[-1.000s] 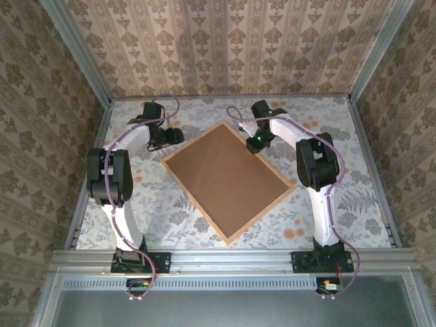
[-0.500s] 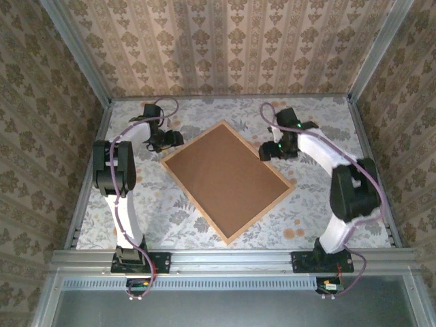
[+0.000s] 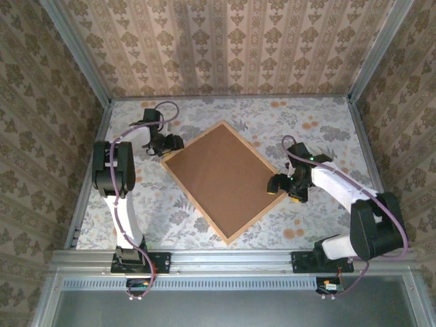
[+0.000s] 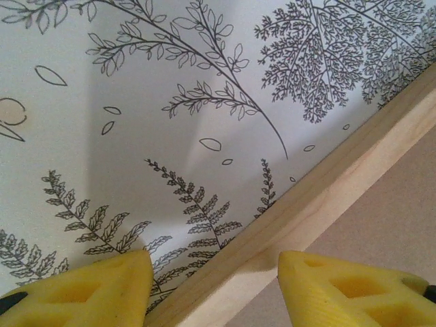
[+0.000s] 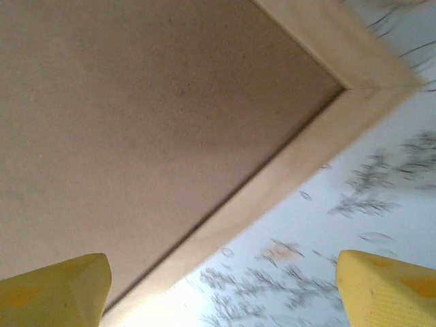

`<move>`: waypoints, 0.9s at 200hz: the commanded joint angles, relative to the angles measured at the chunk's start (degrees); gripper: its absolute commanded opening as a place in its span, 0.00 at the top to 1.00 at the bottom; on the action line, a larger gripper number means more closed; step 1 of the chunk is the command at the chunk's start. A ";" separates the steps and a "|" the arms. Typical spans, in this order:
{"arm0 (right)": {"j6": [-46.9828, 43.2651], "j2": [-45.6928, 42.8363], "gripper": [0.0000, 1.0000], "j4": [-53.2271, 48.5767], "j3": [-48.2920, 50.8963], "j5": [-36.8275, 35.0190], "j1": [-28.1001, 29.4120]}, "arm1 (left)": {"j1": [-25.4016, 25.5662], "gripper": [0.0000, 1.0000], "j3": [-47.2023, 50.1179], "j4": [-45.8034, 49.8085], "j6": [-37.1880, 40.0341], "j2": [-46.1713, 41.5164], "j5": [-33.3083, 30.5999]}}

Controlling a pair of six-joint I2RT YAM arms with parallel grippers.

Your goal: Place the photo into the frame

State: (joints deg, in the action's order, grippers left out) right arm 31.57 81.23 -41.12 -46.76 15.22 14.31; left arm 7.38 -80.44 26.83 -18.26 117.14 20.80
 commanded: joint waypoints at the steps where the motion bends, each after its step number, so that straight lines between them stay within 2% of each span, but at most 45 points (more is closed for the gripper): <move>1: 6.39 2.68 0.15 10.05 2.44 5.59 0.46 | 0.53 0.41 4.73 -0.11 -1.38 -1.43 4.36; 29: 5.81 4.26 0.18 13.89 1.75 5.28 0.29 | 0.62 0.42 10.56 -2.04 -2.93 -5.32 7.23; 77: -0.47 8.71 0.19 10.63 -4.49 0.01 -4.32 | 3.38 0.43 23.31 -2.66 -4.85 -17.10 8.67; 115: -5.31 14.98 0.21 8.62 -9.84 -2.53 -7.19 | 8.15 0.42 31.52 1.28 -5.81 -24.12 6.51; 150: -8.90 18.13 0.22 7.64 -14.55 -7.18 -9.54 | 12.88 0.42 38.70 4.88 -8.14 -34.98 2.38; 180: -10.80 20.86 0.23 6.76 -18.05 -9.51 -10.74 | 14.16 0.37 42.35 8.54 -6.82 -42.70 -1.64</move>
State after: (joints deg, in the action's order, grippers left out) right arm 24.03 100.22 -33.89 -61.36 6.98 4.01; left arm 21.15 -39.77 30.92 -24.51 79.44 20.43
